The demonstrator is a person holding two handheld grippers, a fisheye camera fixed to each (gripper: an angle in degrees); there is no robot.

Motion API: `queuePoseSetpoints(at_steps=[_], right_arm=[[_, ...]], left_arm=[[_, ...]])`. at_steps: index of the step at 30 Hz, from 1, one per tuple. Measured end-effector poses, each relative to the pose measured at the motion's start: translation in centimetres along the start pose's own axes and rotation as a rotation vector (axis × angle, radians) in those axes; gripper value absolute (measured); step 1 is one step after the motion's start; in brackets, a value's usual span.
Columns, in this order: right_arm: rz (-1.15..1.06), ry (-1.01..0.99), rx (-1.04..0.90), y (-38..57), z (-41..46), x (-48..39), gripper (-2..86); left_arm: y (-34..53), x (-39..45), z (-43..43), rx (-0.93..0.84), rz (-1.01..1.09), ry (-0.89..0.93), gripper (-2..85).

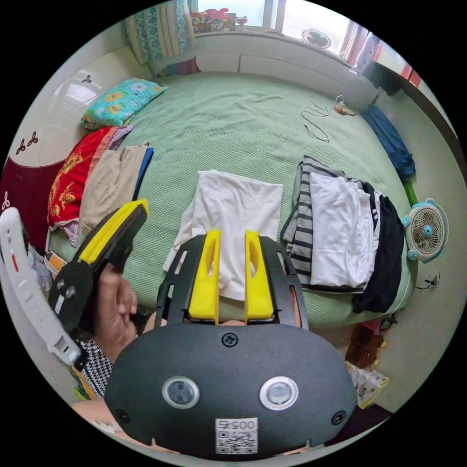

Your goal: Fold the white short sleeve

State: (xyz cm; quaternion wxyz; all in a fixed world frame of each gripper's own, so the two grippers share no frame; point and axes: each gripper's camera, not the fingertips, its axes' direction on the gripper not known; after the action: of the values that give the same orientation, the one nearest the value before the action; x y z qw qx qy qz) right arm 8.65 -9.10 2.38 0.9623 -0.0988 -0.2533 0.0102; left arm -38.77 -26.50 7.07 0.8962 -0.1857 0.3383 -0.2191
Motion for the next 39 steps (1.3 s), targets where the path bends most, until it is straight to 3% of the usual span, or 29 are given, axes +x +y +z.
queuePoseSetpoints(at_steps=[4,11,17,22,27,31,39], right_arm=[[-0.006,0.017,0.047,-0.3,0.7,-1.3,9.3],[-0.029,-0.181,0.182,0.2,2.7,-1.1,10.1],[-0.065,-0.41,0.362,1.8,3.6,0.2,4.1],[-0.085,-0.218,0.248,1.0,6.3,-0.7,0.7],[-0.179,-0.181,0.054,0.4,9.6,-3.0,7.7],[-0.213,-0.016,-0.035,0.2,11.3,-4.8,13.6],[-0.147,0.036,-0.111,-0.1,13.3,-4.8,8.3]], left_arm=[[-0.7,-3.8,2.5,-0.079,-0.021,0.031,-0.1],[0.0,-12.2,1.3,0.032,-0.17,0.102,-0.2],[0.1,-16.6,2.6,0.016,-0.187,0.133,-0.2],[0.1,-18.8,3.4,0.016,-0.197,0.143,-0.2],[0.4,-20.8,4.4,0.007,-0.207,0.177,-0.2],[0.5,-22.2,5.4,0.0,-0.222,0.188,-0.2],[0.6,-22.5,7.5,-0.011,-0.213,0.198,-0.2]])
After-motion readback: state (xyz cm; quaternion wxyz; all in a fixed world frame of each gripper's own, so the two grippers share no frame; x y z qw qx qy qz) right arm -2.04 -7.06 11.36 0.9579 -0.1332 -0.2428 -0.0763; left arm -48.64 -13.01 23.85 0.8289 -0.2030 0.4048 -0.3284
